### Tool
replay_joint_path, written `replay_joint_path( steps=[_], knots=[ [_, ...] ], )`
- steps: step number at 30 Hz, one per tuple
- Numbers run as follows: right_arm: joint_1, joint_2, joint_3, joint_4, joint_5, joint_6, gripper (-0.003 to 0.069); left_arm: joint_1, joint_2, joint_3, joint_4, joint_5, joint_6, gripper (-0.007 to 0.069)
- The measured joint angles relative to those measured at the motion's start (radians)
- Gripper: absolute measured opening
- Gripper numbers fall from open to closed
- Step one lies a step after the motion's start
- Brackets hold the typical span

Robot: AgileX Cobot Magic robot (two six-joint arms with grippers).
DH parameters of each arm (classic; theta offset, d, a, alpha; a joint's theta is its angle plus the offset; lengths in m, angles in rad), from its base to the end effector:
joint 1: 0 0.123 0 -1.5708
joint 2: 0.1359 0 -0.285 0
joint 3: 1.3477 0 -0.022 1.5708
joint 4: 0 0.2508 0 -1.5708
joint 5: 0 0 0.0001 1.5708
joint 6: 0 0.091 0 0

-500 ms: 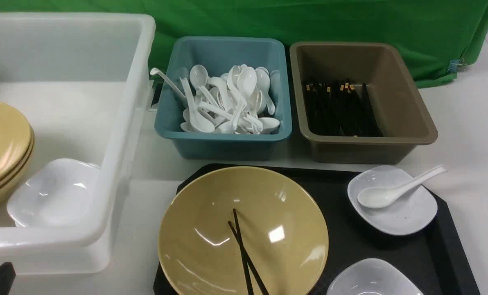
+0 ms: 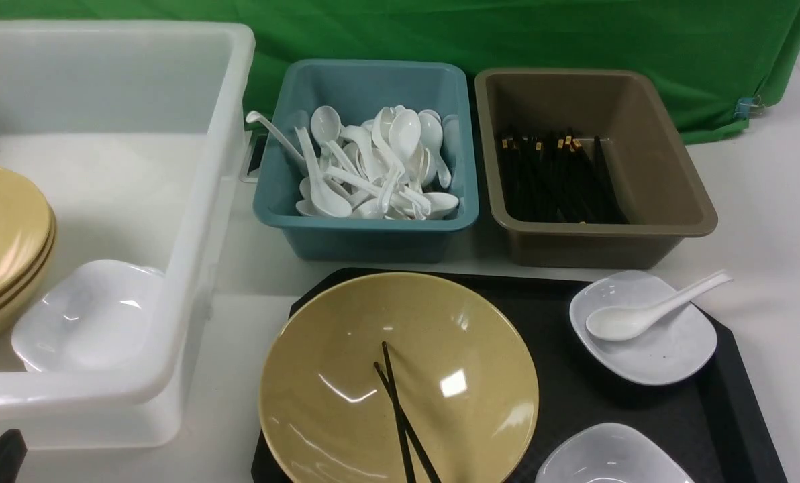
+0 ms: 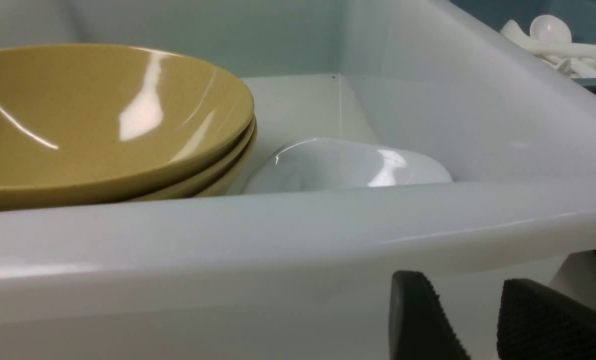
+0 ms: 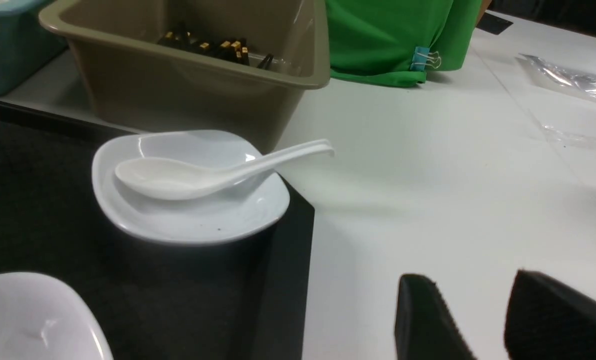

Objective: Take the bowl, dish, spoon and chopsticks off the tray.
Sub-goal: Use the right arm to grab the soup spoon in the middle

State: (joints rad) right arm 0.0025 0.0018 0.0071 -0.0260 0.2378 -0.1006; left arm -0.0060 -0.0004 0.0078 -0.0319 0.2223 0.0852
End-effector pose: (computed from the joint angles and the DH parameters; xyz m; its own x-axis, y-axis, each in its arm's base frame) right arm 0.0558 -0.0004 0.1891 -0.1579 -0.1259 -0.9794 -0.0164 0.9920 -0.1249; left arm 0.0559 -0.0010 0.1904 -0.1410 0.0549 -0.9885 0.0206 0.9984 0.0525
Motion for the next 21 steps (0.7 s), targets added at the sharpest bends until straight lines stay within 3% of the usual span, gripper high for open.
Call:
replay_joint_path(
  steps=[4, 8, 10, 14, 16, 19, 21],
  knots=[
    [0.000, 0.000, 0.000, 0.000, 0.000, 0.000, 0.0242, 0.000, 0.000, 0.000, 0.004, -0.028, -0.010, 0.0223],
    [0.000, 0.000, 0.000, 0.000, 0.000, 0.000, 0.0242, 0.000, 0.000, 0.000, -0.256, -0.222, -0.117, 0.0223],
    [0.000, 0.000, 0.000, 0.000, 0.000, 0.000, 0.0242, 0.000, 0.000, 0.000, -0.320, -0.362, -0.144, 0.0223],
    [0.000, 0.000, 0.000, 0.000, 0.000, 0.000, 0.0242, 0.000, 0.000, 0.000, -0.346, -0.591, -0.169, 0.0223],
    [0.000, 0.000, 0.000, 0.000, 0.000, 0.000, 0.0242, 0.000, 0.000, 0.000, -0.340, -0.840, -0.176, 0.0223],
    [0.000, 0.000, 0.000, 0.000, -0.001, 0.000, 0.0242, 0.000, -0.002, 0.000, -0.324, -1.059, -0.179, 0.0223],
    [0.000, 0.000, 0.000, 0.000, -0.001, 0.000, 0.0242, 0.000, -0.003, 0.000, -0.323, -1.099, -0.179, 0.0223]
  ],
)
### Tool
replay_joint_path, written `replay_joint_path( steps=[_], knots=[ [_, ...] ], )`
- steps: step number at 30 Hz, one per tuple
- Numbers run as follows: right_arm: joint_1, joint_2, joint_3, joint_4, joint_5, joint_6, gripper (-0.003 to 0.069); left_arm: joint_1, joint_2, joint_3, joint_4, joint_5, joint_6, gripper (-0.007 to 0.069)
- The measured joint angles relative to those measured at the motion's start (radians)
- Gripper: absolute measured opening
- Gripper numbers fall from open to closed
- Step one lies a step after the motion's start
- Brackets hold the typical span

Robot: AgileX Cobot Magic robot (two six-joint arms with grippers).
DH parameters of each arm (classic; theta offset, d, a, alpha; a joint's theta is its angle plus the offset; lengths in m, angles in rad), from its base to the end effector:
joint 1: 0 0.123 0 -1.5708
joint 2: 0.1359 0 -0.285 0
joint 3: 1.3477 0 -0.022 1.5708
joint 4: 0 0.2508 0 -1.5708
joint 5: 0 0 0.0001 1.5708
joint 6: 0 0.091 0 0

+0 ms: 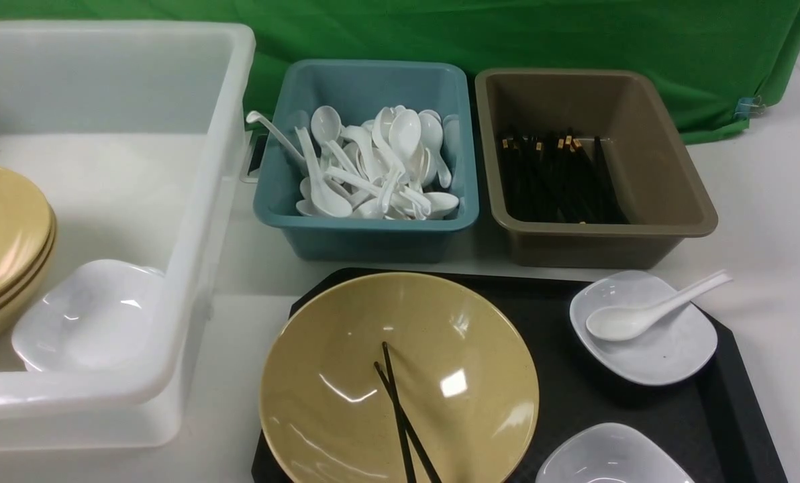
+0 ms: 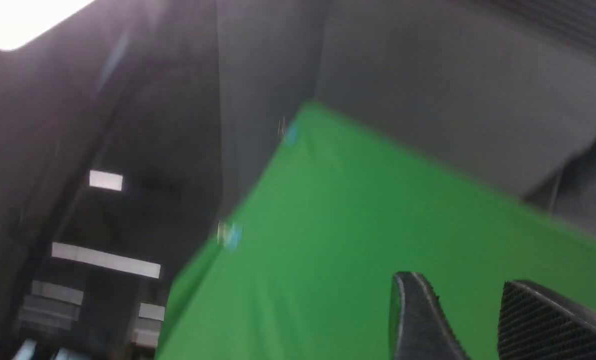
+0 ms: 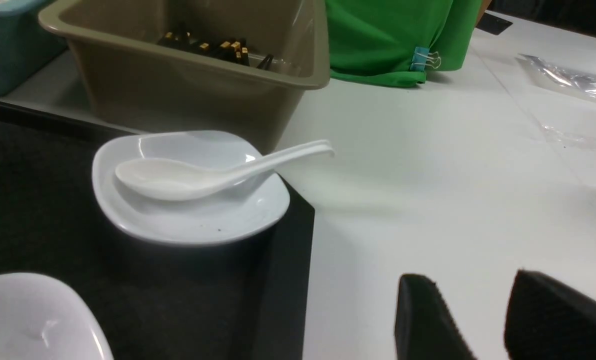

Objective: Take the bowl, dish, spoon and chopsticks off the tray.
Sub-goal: Use the right arm to grab the soup spoon in the middle

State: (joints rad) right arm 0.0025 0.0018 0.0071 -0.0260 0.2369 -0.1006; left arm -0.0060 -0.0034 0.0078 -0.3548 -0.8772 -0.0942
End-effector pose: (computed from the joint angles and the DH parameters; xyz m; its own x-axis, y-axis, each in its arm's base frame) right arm 0.0559 -0.0004 0.1892 -0.1571 -0.1259 -0.9795 -0.0163 0.9920 -0.1249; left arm 0.0184 0.0242 0.2735 0.8077 -0.3142 -0.4989 0.1108 0.9120 -0.3949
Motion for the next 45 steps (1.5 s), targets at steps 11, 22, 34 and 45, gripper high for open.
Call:
replay_joint_path(
  steps=[11, 22, 34, 45],
  knots=[
    [0.000, 0.000, 0.000, 0.197, -0.445, 0.423, 0.0242, 0.000, -0.002, 0.000, -0.017, 0.013, 0.044, 0.0223],
    [0.031, 0.020, -0.128, 0.011, -0.468, 0.634, 0.0118, 0.000, 0.020, -0.313, -0.058, 0.395, 0.117, 0.0001],
    [0.497, 0.755, -0.912, 0.026, 0.636, 0.325, 0.0006, 0.000, 0.737, -0.889, -0.013, 1.829, 0.148, -0.0019],
    [0.803, 1.299, -1.181, 0.118, 0.802, 0.134, 0.0002, -0.055, 0.963, -0.907, -0.017, 1.969, 0.245, -0.0019]
  ],
)
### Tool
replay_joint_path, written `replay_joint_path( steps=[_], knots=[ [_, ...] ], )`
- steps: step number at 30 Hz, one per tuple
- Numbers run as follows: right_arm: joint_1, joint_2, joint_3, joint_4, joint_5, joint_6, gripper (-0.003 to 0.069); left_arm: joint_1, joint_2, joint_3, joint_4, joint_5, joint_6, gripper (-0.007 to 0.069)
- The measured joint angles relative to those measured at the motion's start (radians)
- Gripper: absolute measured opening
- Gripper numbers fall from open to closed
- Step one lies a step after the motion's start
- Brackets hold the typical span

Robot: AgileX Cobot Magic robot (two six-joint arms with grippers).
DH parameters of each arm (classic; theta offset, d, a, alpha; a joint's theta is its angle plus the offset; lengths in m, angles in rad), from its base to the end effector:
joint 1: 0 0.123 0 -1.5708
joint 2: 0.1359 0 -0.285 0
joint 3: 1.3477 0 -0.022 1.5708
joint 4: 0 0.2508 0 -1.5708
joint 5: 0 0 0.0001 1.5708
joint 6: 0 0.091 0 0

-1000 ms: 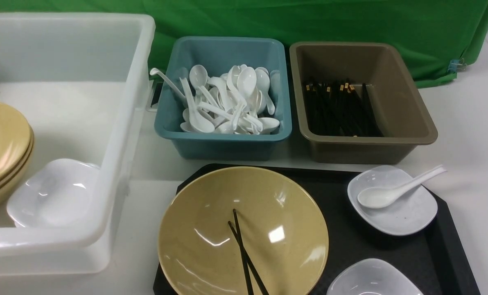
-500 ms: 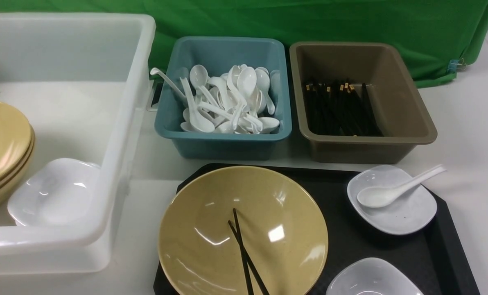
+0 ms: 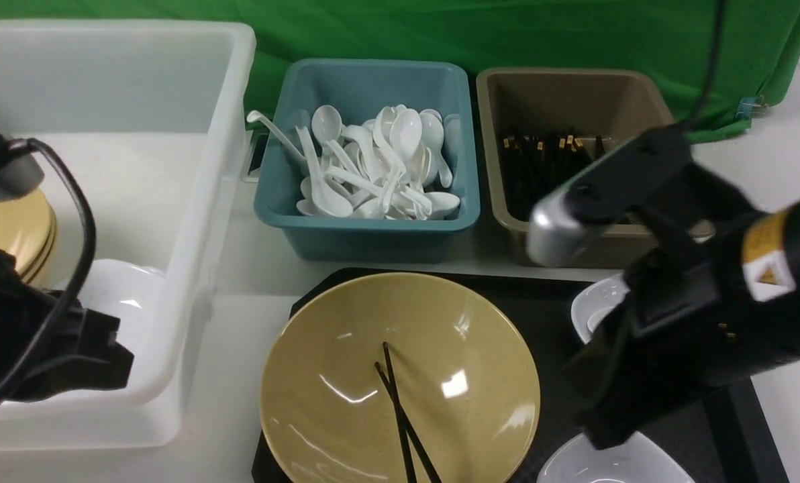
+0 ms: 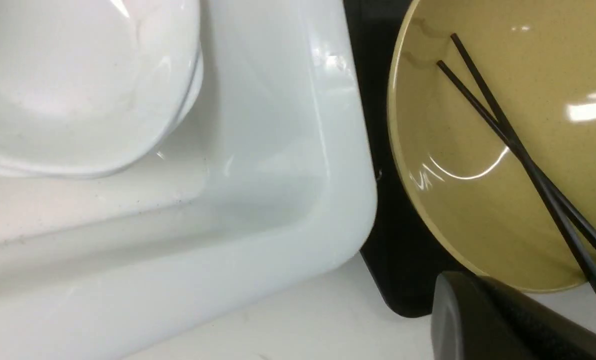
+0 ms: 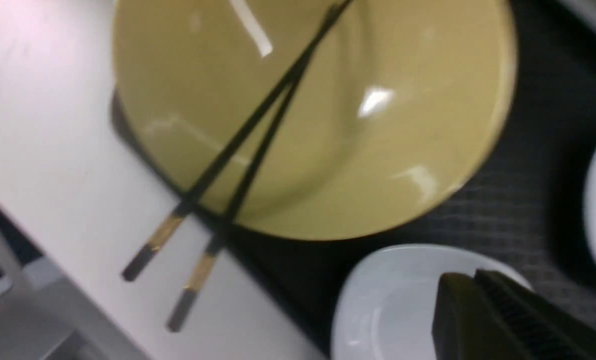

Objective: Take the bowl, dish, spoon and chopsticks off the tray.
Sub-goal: Use the right arm to grab the soup spoon in the middle

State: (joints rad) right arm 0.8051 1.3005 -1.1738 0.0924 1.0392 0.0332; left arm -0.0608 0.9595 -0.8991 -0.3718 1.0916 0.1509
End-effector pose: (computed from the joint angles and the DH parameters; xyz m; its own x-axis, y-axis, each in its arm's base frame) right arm 0.1723 0.1897 0.3376 -0.6679 -0.5796 -0.4670 -0.6935 0.7123 0.1078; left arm 0.1615 -0.0392 0.3310 -0.8641 0.0270 -0.5026 0.1985 0.9359 -0.2909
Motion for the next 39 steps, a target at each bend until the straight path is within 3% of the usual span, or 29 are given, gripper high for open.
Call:
replay_joint_path(
  steps=[3, 12, 14, 19, 20, 21, 22, 23, 25, 29, 39],
  knots=[
    [-0.031, 0.159, -0.105, 0.088, 0.061, -0.105, -0.0005, -0.037, -0.024, -0.001, 0.011, 0.000, 0.005, -0.0019],
    [-0.150, 0.194, -0.209, 0.051, 0.138, -0.142, -0.0005, -0.048, -0.041, 0.008, -0.008, 0.000, 0.031, -0.0019],
    [-0.270, 0.178, -0.207, -0.023, 0.161, -0.109, -0.0005, -0.048, -0.041, 0.008, -0.010, 0.000, 0.033, -0.0019],
    [-0.529, 0.175, -0.174, -0.060, 0.145, -0.056, 0.0005, -0.048, -0.041, 0.008, -0.010, -0.011, 0.035, -0.0019],
    [-0.606, 0.175, -0.156, -0.065, 0.131, -0.042, 0.0027, -0.048, -0.041, 0.008, -0.010, -0.013, 0.038, -0.0019],
    [-0.616, 0.175, -0.153, -0.065, 0.125, -0.033, 0.0037, -0.048, -0.041, 0.008, -0.010, -0.014, 0.038, -0.0019],
    [-0.699, 0.175, -0.126, -0.065, 0.094, -0.022, 0.0096, -0.048, -0.041, 0.008, -0.011, -0.019, 0.040, -0.0019],
    [-0.709, 0.175, -0.122, -0.064, 0.089, -0.022, 0.0096, -0.048, -0.041, 0.008, -0.011, -0.019, 0.040, -0.0019],
    [-0.854, 0.192, -0.075, -0.005, 0.001, -0.013, 0.0268, -0.048, -0.041, 0.008, -0.011, -0.027, 0.040, -0.0019],
    [-0.958, 0.265, -0.058, 0.159, -0.110, -0.077, 0.0391, -0.048, -0.041, 0.008, -0.011, -0.038, 0.051, -0.0019],
    [-0.968, 0.493, -0.058, 0.398, -0.248, -0.147, 0.0419, -0.048, -0.041, 0.008, 0.021, -0.042, 0.060, -0.0019]
  ],
)
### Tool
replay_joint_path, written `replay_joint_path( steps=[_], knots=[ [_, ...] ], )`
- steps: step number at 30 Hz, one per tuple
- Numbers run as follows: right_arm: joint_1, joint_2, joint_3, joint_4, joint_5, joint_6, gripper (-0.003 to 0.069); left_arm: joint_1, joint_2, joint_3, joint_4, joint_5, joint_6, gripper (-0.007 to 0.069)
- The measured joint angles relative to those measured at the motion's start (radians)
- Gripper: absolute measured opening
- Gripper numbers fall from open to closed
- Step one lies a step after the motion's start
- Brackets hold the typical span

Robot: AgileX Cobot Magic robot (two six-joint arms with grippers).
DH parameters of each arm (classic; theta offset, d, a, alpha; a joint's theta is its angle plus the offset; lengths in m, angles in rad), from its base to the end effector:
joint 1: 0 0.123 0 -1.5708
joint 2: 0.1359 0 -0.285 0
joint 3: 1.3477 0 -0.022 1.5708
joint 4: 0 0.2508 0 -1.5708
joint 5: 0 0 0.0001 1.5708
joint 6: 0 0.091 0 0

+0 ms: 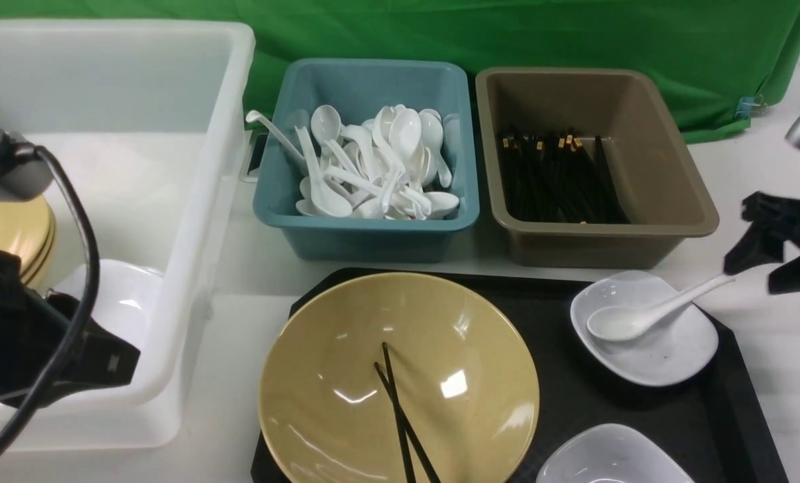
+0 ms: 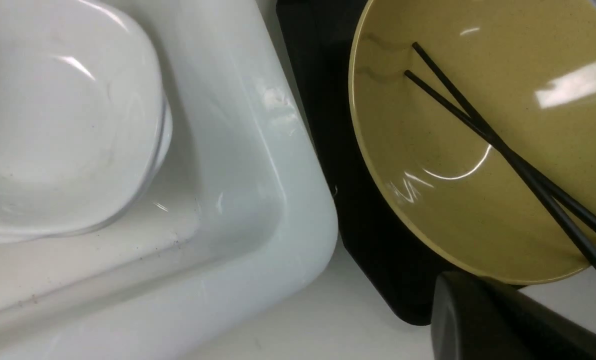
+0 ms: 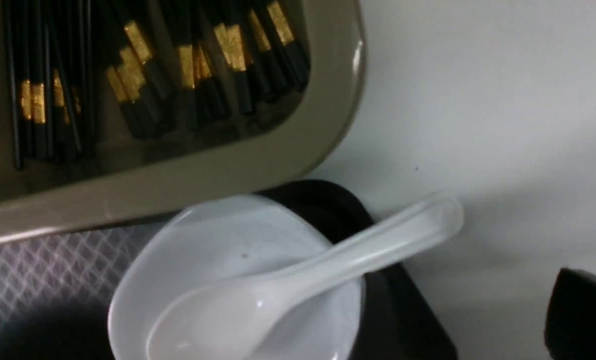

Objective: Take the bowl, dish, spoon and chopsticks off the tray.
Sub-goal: Use the right arm to grab the soup spoon in the middle

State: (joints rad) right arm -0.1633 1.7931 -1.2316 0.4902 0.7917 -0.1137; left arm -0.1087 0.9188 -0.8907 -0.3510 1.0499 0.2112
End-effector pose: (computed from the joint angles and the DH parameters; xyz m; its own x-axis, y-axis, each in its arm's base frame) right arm 0.3639 -0.0290 0.2149 -0.8850 0.3775 -0.2725 0.2568 0.8841 0.3904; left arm 0.1540 -0.0441 0.3363 -0.8074 0.1178 -0.5782 0.2979 0.9272 -0.2271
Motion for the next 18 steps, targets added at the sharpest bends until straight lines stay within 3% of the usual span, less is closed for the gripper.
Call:
replay_joint_path(
  steps=[3, 11, 14, 18],
  knots=[
    [0.000, 0.069, 0.002, 0.085, -0.034, -0.030, 0.0420, 0.000, 0.000, 0.000, 0.009, -0.001, 0.000, -0.0019],
    [0.000, 0.108, 0.002, 0.150, -0.096, -0.039, 0.0420, 0.000, 0.000, 0.000, 0.028, -0.015, 0.000, -0.0019],
    [0.003, 0.127, 0.002, 0.165, -0.108, -0.041, 0.0377, 0.000, 0.000, 0.000, 0.030, -0.037, 0.001, -0.0019],
    [0.015, 0.137, 0.002, 0.172, -0.114, -0.048, 0.0264, 0.000, 0.000, 0.000, 0.030, -0.048, 0.002, -0.0019]
  ],
)
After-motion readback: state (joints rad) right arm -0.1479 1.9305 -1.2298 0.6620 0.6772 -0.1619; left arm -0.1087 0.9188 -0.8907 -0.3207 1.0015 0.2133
